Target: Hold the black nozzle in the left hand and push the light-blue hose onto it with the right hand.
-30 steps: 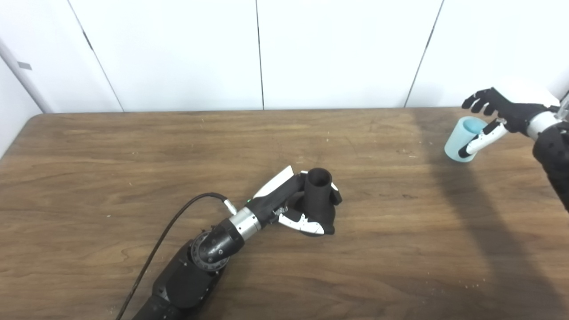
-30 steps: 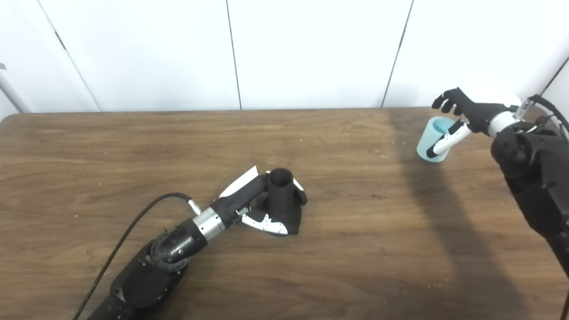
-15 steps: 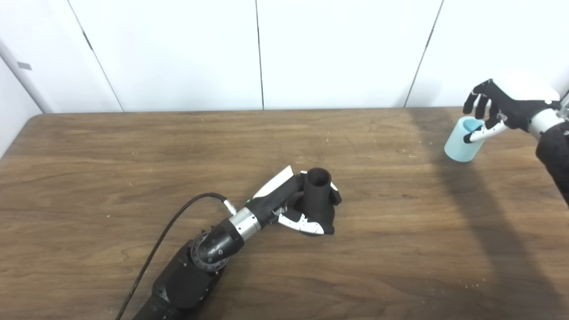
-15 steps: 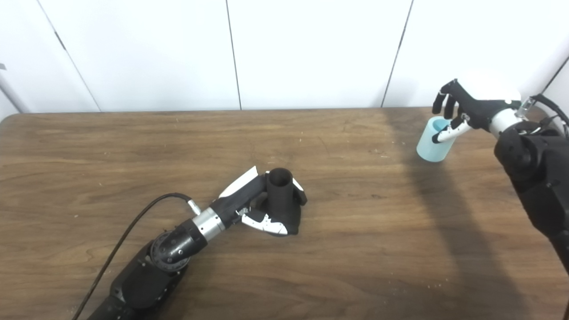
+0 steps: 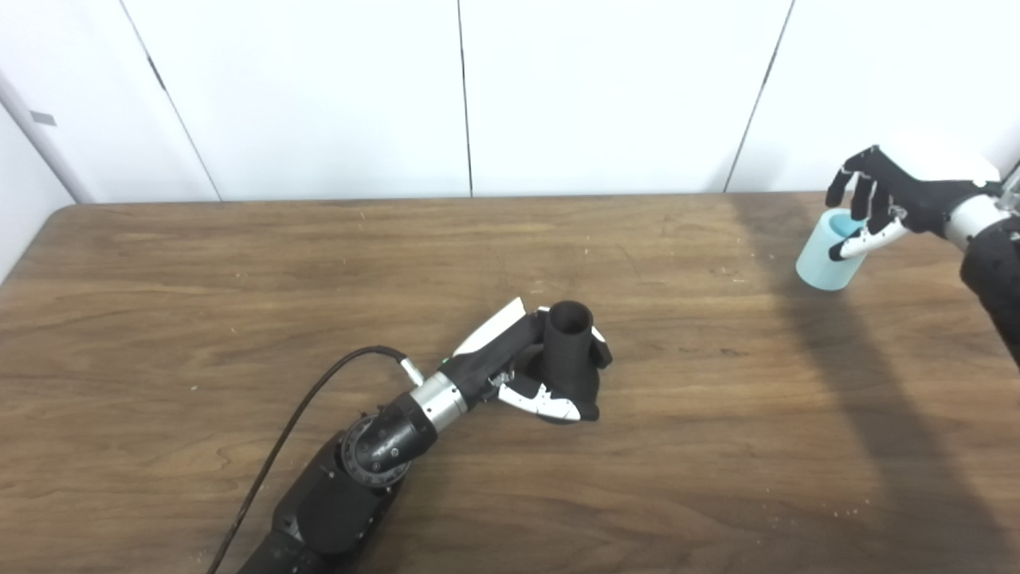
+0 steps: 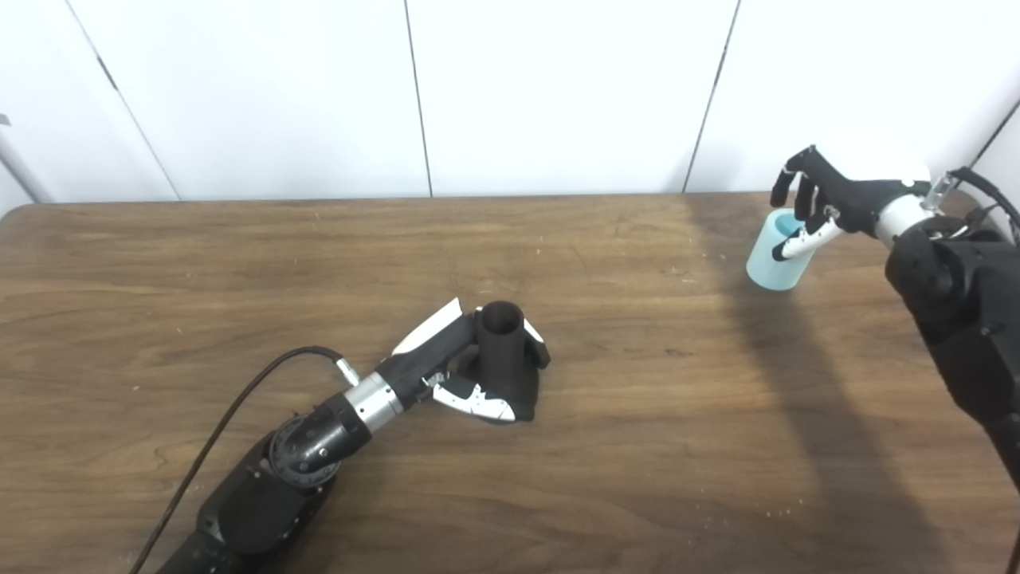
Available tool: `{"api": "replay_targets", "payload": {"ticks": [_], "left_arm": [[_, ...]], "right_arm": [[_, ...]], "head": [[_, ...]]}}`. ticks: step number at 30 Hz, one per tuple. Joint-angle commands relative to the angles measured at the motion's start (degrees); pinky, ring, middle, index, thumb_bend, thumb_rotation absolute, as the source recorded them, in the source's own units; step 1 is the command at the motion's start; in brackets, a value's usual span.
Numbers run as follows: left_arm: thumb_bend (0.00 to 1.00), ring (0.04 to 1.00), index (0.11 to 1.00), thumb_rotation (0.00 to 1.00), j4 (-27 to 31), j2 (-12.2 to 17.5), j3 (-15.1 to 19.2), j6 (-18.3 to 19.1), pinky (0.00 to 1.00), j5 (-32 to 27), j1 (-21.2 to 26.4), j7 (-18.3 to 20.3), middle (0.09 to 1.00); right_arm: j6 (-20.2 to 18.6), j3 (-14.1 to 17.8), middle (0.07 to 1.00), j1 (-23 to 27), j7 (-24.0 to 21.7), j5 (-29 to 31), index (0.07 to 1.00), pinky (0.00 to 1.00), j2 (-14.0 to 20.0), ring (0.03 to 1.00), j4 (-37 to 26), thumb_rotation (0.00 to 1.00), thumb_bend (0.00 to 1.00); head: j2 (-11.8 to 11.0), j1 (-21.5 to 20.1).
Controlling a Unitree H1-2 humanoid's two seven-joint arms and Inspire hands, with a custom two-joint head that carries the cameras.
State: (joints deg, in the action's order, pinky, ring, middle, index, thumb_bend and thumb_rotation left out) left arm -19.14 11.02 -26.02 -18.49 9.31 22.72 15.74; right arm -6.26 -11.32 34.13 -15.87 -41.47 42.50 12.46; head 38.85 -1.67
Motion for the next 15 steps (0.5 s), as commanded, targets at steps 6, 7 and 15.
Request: {"api": "replay_targets", "payload": {"ticks": [6,7,15], "left_arm": [[0.51,0.649,0.466,0.00,-3.64,2.08,-1.23,5.90,0.65,4.56,-4.09,2.12,0.559],[0.51,0.649,0.466,0.00,-3.65,2.07,-1.23,5.96,0.65,4.54,-4.06,2.16,0.559],[0.51,0.649,0.466,0.00,-3.70,2.23,-1.12,6.15,0.65,4.24,-4.15,2.42,0.559]], "right_arm": [[1.82,1.68,0.476,3.65,1.81,0.89,0.487,0.30,1.89,0.352,0.45,0.00,0.53],[1.94,1.83,0.442,3.68,2.11,0.91,0.510,0.32,1.93,0.375,0.48,0.00,0.53],[4.14,3.04,0.843,3.12,7.93,0.39,0.791,0.76,0.55,0.820,2.26,0.32,0.97]], "head": [[0.10,0.10],[0.10,0.10],[0.26,0.19]]}}
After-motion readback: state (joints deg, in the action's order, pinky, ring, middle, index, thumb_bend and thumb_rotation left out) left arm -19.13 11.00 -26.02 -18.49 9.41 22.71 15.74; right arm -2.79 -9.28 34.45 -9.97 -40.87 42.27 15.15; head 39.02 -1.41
